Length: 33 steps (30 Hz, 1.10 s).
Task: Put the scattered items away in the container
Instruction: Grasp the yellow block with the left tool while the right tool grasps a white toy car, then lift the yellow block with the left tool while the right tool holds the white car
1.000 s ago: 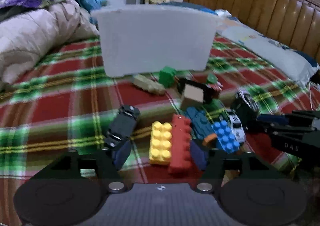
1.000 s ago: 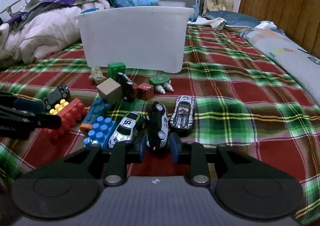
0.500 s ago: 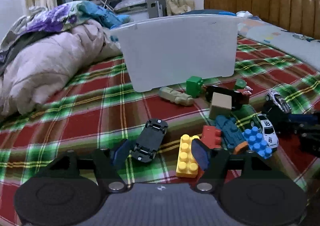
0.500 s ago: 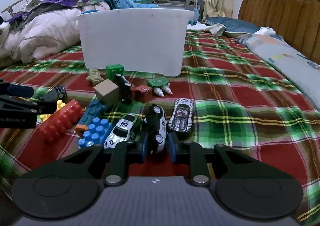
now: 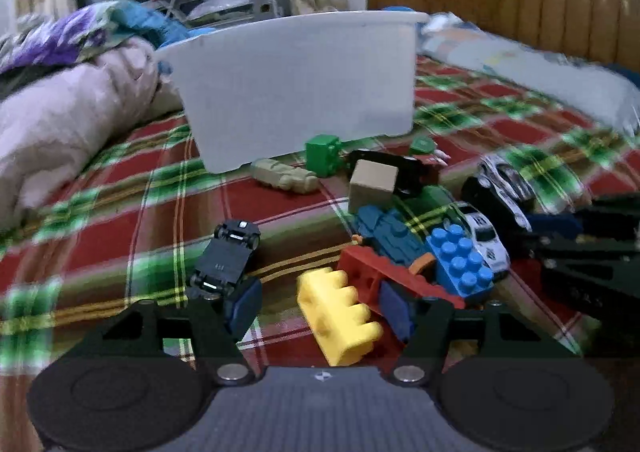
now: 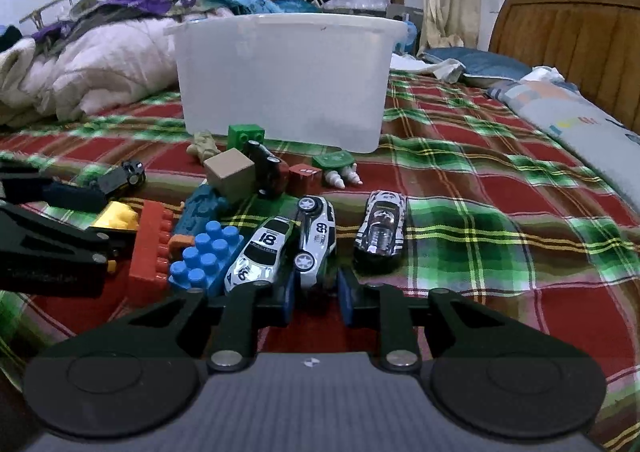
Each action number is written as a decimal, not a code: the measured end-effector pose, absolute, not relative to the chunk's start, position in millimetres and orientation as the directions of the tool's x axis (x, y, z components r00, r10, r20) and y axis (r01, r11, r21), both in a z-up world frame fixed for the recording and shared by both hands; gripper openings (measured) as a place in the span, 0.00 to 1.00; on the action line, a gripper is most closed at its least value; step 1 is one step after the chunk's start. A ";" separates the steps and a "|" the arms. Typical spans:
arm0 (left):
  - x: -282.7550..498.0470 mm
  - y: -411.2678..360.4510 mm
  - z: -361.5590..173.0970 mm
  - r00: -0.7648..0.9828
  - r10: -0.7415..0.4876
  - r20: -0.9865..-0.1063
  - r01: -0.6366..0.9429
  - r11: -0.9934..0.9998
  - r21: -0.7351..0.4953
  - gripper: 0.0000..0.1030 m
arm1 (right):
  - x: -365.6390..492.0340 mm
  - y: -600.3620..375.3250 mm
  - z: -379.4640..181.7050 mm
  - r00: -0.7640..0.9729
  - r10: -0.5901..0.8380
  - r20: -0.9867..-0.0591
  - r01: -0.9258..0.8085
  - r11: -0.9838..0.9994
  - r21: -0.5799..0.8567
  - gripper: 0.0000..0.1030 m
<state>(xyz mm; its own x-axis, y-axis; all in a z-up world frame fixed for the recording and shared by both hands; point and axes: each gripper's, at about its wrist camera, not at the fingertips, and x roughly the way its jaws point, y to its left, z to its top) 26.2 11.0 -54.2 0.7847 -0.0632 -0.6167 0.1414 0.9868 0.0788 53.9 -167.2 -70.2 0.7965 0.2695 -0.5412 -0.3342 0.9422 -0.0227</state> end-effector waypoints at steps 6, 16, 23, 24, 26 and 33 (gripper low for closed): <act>26.1 26.7 -63.9 0.796 -0.097 -0.598 0.112 0.994 -0.013 0.79 | 50.3 -166.8 -79.4 0.818 0.273 -0.507 -0.329 0.944 -0.023 0.26; 29.4 20.0 -58.8 0.770 -0.043 -0.636 0.060 0.998 0.004 0.83 | 50.8 -163.9 -76.7 0.819 0.254 -0.515 -0.324 0.945 -0.049 0.27; 27.7 21.8 -56.9 0.759 -0.077 -0.647 0.068 0.997 -0.039 0.72 | 62.7 -161.0 -73.5 0.811 0.262 -0.523 -0.337 0.940 -0.053 0.27; 27.6 25.3 -55.0 0.752 -0.096 -0.652 0.063 0.995 -0.074 0.66 | 61.9 -161.8 -73.0 0.810 0.264 -0.524 -0.337 0.940 -0.049 0.27; 26.3 28.3 -51.1 0.745 -0.129 -0.654 0.073 0.991 -0.112 0.41 | 58.9 -162.2 -71.4 0.806 0.267 -0.528 -0.342 0.939 -0.048 0.20; 14.6 19.6 -27.0 0.761 -0.172 -0.626 0.178 0.983 -0.055 0.28 | 40.3 -163.7 -51.6 0.813 0.289 -0.505 -0.368 0.928 -0.061 0.18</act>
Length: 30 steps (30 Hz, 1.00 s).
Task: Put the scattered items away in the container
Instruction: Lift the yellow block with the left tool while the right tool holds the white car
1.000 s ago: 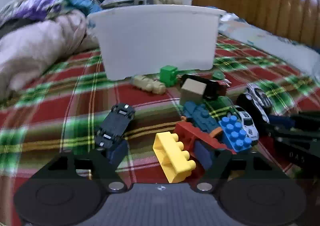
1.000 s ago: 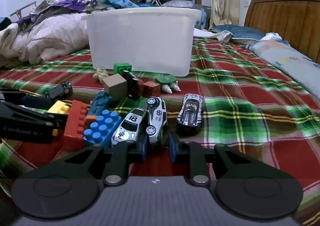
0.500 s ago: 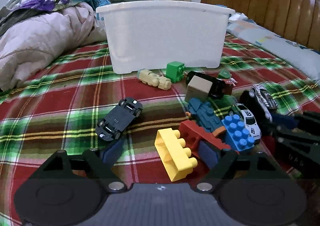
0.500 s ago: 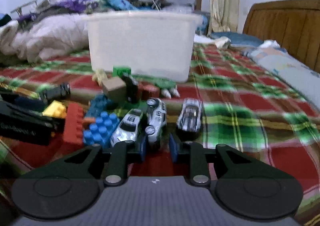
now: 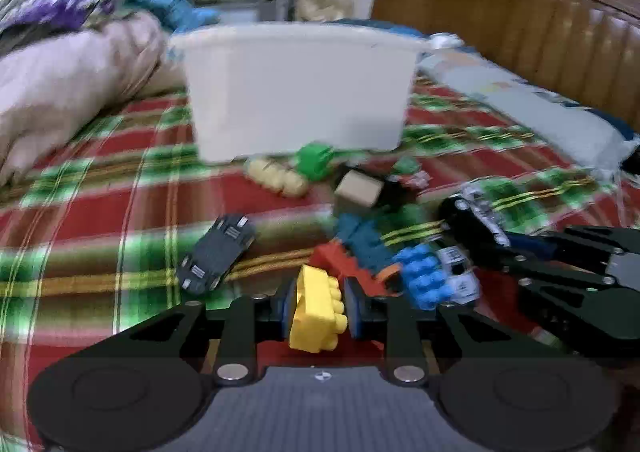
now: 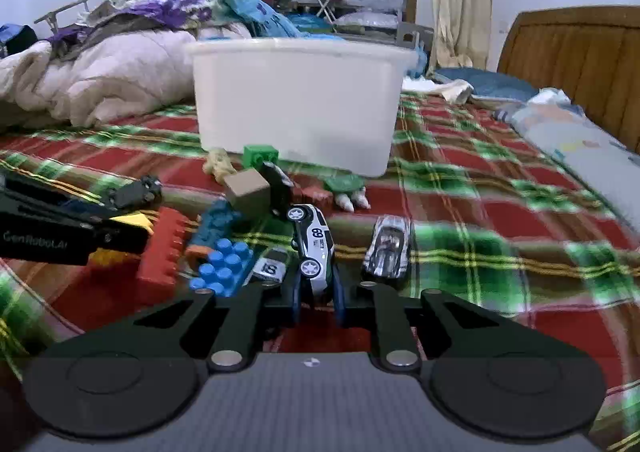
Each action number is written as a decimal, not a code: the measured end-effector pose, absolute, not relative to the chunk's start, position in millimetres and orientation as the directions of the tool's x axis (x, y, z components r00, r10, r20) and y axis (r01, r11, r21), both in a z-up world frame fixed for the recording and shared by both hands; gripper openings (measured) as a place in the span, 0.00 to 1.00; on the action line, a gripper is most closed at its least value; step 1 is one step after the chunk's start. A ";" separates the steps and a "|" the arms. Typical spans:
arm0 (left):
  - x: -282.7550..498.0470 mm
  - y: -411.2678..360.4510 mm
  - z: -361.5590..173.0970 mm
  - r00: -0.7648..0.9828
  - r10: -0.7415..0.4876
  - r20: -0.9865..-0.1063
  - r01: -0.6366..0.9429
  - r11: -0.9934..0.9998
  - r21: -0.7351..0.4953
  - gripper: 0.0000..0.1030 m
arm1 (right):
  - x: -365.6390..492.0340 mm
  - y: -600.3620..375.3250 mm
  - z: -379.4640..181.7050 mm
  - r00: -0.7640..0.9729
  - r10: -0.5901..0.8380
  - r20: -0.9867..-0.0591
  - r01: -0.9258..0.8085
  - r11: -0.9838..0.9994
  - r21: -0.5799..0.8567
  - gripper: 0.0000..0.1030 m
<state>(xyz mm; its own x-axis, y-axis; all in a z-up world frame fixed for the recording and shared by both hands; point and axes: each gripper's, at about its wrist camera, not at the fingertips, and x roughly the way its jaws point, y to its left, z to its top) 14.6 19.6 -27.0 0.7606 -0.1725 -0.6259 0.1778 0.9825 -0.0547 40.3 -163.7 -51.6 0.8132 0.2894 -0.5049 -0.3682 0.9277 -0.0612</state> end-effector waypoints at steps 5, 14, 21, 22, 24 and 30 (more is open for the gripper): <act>17.2 22.7 -22.6 0.751 -0.168 -0.639 0.189 0.981 -0.035 0.27 | 34.9 -169.2 -37.9 0.828 0.289 -0.480 -0.356 0.933 -0.053 0.18; -14.5 29.3 -46.7 0.759 -0.107 -0.642 0.119 0.993 -0.025 0.72 | 26.6 -170.8 -52.5 0.802 0.290 -0.523 -0.353 0.936 -0.022 0.18; -38.0 14.0 -66.4 0.811 -0.061 -0.582 0.151 0.983 0.108 0.76 | 24.9 -171.4 -57.3 0.803 0.286 -0.523 -0.345 0.938 -0.018 0.18; -36.4 13.8 -65.2 0.808 -0.071 -0.585 0.160 0.982 0.101 0.75 | 24.7 -171.2 -57.6 0.805 0.282 -0.523 -0.343 0.939 -0.021 0.19; -31.5 13.7 -61.8 0.798 -0.099 -0.595 0.178 0.981 0.076 0.75 | 24.9 -171.0 -58.0 0.807 0.273 -0.524 -0.336 0.941 -0.028 0.20; -20.9 13.6 -61.6 0.754 -0.103 -0.649 0.160 0.987 0.029 0.71 | 30.1 -170.0 -59.0 0.813 0.265 -0.519 -0.328 0.944 -0.032 0.22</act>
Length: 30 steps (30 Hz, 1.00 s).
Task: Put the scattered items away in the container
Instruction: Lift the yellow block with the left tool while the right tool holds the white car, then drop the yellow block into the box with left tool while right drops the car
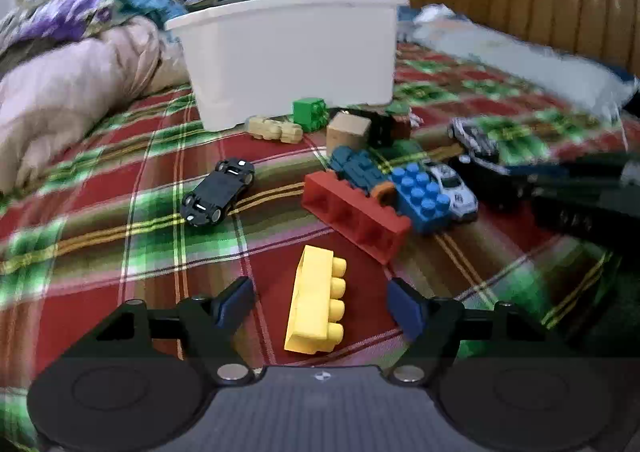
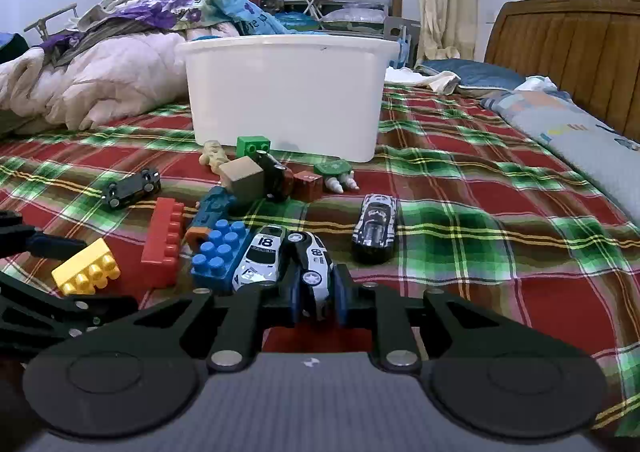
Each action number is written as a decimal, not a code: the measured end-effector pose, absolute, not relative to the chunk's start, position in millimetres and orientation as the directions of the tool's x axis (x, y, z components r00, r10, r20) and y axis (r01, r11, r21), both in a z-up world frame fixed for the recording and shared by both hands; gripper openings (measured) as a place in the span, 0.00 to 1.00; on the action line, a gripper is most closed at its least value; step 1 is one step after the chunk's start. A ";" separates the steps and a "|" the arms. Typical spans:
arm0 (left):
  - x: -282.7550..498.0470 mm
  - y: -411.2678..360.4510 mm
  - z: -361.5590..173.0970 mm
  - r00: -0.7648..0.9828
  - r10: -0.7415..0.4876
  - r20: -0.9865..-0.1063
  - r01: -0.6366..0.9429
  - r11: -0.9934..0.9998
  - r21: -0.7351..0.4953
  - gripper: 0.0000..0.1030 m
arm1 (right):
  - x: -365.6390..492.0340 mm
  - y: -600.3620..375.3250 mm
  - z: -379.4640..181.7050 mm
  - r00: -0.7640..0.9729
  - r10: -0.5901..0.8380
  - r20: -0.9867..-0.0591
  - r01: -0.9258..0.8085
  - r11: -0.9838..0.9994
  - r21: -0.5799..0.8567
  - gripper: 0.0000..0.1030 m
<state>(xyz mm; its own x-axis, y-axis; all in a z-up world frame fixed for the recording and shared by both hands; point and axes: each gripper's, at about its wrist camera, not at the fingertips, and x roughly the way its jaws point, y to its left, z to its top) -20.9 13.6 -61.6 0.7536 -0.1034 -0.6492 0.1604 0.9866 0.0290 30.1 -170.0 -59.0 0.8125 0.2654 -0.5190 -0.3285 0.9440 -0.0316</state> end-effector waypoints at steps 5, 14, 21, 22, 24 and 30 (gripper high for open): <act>-24.1 18.4 -61.3 0.756 -0.138 -0.640 0.169 0.986 -0.013 0.24 | 36.8 -168.5 -64.6 0.798 0.265 -0.541 -0.335 0.942 -0.033 0.29; -13.1 31.8 -43.7 0.752 -0.163 -0.639 0.177 0.983 -0.044 0.24 | 32.8 -165.6 -48.7 0.816 0.278 -0.507 -0.364 0.928 -0.076 0.20; 19.1 38.0 7.2 0.800 -0.161 -0.578 0.200 0.980 0.003 0.24 | 43.2 -164.0 -5.2 0.851 0.314 -0.421 -0.383 0.919 -0.089 0.20; 26.3 37.2 17.1 0.811 -0.158 -0.563 0.199 0.980 0.013 0.24 | 48.6 -162.4 2.7 0.856 0.318 -0.407 -0.385 0.918 -0.093 0.20; 45.2 36.3 40.7 0.834 -0.155 -0.530 0.197 0.980 0.024 0.24 | 61.1 -159.7 17.3 0.864 0.329 -0.382 -0.389 0.916 -0.092 0.20; 115.6 25.5 97.8 0.890 -0.126 -0.439 0.178 0.981 0.080 0.24 | 120.1 -148.5 61.4 0.894 0.335 -0.297 -0.380 0.919 -0.108 0.20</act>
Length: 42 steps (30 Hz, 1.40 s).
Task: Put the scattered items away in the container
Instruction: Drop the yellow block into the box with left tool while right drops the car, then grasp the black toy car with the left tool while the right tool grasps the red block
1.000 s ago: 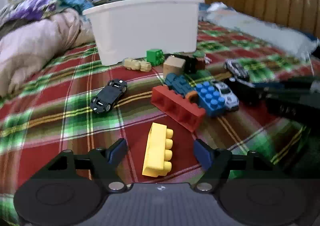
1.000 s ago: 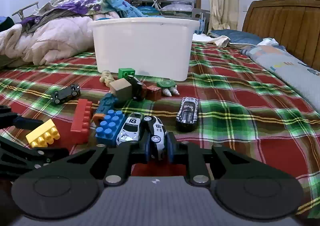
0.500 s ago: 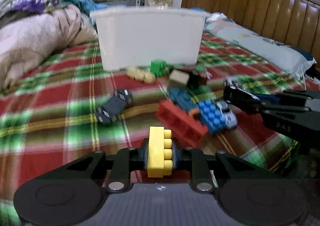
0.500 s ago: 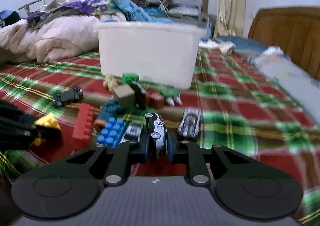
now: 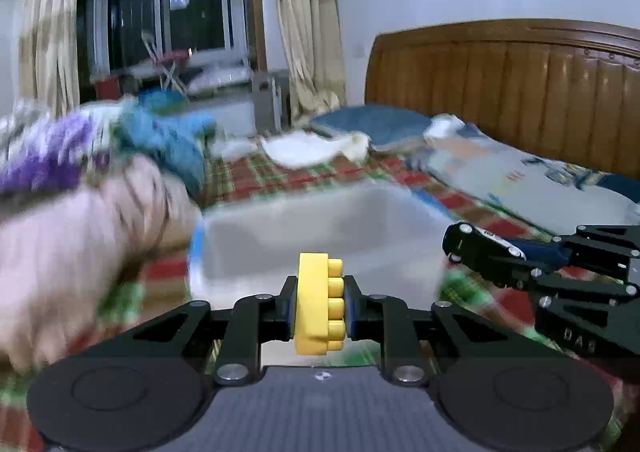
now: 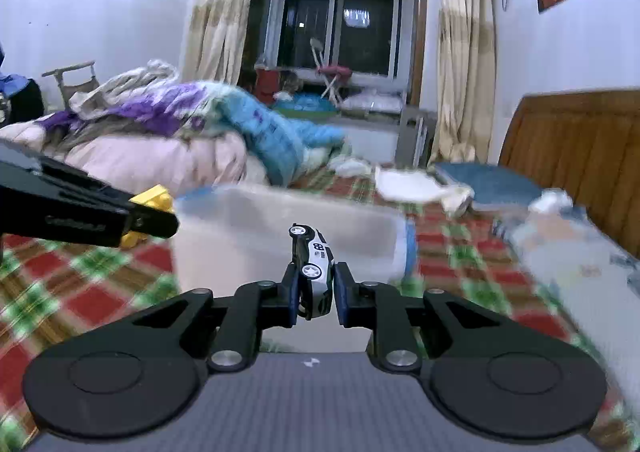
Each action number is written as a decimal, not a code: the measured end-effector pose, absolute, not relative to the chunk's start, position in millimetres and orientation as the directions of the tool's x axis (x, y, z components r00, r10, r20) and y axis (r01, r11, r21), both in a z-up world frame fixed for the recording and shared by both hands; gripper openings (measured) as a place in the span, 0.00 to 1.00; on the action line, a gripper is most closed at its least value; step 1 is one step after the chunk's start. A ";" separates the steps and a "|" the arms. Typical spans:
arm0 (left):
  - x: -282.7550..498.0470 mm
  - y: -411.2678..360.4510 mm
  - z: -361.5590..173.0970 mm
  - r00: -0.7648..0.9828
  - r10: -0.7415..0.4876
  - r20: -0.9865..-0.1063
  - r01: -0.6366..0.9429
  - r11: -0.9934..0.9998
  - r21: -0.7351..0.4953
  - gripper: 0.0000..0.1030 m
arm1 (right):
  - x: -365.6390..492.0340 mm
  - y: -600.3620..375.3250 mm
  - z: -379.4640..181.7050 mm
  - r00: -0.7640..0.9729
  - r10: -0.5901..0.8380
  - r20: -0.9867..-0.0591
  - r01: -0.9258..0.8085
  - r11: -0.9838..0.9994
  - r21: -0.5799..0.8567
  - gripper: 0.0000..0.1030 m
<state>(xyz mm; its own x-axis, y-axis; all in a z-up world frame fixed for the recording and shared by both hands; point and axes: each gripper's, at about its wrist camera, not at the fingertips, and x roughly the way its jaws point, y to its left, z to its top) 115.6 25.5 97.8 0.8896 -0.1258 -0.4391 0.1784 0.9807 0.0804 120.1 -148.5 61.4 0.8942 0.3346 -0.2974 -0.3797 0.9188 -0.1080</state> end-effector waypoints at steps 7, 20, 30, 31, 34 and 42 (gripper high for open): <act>196.7 18.1 86.8 0.870 -0.104 -0.482 0.161 0.984 0.080 0.24 | 195.0 -140.9 60.9 0.885 0.327 -0.332 -0.365 0.929 -0.058 0.20; 220.7 21.7 62.6 0.860 -0.037 -0.509 0.106 0.988 0.108 0.64 | 216.4 -139.0 40.4 0.885 0.296 -0.359 -0.337 0.940 -0.057 0.46; 170.6 25.4 72.7 0.868 0.052 -0.493 0.045 0.982 0.184 0.69 | 166.5 -131.9 54.2 0.875 0.340 -0.344 -0.379 0.924 -0.049 0.59; 161.5 26.6 72.6 0.869 0.067 -0.490 0.033 0.980 0.194 0.72 | 159.2 -132.3 53.5 0.869 0.349 -0.350 -0.386 0.922 -0.038 0.61; 132.7 30.2 66.1 0.868 0.108 -0.484 0.006 0.973 0.229 0.74 | 131.7 -135.9 43.9 0.849 0.389 -0.358 -0.415 0.910 0.002 0.73; 68.8 58.7 7.3 0.801 0.109 -0.588 -0.011 0.986 0.169 0.74 | 62.7 -131.6 1.0 0.785 0.426 -0.450 -0.463 0.886 0.031 0.55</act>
<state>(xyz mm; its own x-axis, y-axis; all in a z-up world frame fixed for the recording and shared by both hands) 68.8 58.7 7.3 0.8013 0.1094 -0.5881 -0.0107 0.9856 0.1688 62.7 -131.6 1.0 0.7851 0.4258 -0.4498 -0.4627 0.8860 0.0309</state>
